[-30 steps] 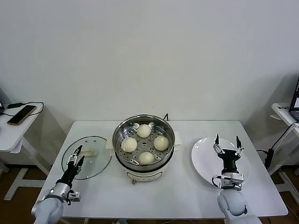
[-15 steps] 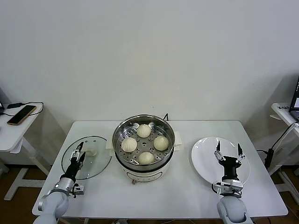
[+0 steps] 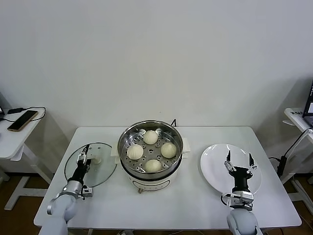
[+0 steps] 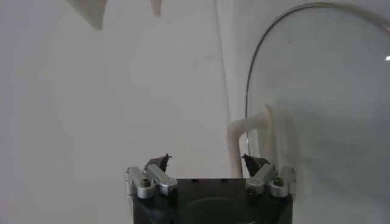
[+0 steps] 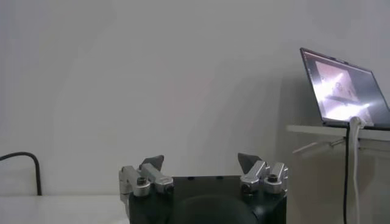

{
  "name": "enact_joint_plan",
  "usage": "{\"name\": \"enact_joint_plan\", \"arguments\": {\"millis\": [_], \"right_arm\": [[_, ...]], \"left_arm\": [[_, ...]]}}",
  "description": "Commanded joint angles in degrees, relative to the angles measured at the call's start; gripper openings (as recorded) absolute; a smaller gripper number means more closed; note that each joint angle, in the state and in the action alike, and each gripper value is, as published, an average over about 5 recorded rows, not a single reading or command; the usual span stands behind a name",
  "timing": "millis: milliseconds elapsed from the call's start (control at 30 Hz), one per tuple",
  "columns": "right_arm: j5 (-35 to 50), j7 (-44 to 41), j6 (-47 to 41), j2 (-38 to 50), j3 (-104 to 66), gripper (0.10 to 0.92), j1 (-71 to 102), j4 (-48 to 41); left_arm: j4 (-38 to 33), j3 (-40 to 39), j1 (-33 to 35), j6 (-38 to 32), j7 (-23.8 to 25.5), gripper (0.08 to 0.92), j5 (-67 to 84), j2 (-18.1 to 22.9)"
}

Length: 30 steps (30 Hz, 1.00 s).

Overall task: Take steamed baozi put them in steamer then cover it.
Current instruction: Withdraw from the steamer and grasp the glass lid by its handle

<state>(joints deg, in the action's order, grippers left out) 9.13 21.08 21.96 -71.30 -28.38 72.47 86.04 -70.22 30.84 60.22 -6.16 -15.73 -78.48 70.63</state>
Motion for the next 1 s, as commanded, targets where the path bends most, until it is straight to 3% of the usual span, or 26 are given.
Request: {"name": "enact_joint_plan", "arguments": {"millis": [33,200,800,1000], "right_arm": [[-0.58,-0.03,0.12,-0.16,-0.43,0.823,0.42,0.28],[-0.79,0.01,0.11,-0.16,-0.5,0.823,0.54,0.62],[-1.91,-0.13,0.32,-0.66,-0.42,0.823,0.56,0.71],[-2.13,-0.2,0.42,-0.79,-0.35,0.823,0.44,0.56]], "left_arm": [[4.51,-0.17,-2.99,0.54,-0.07,0.821,-0.07,0.65],[5.05,-0.03,-3.1,0.47,0.15,0.753,-0.02,0.57],[2.78,0.48,-1.85,0.87,0.15,0.235,2.85,0.58],[-5.2,1.56,1.59,0.86,0.17,0.193,6.85,-0.62]]}}
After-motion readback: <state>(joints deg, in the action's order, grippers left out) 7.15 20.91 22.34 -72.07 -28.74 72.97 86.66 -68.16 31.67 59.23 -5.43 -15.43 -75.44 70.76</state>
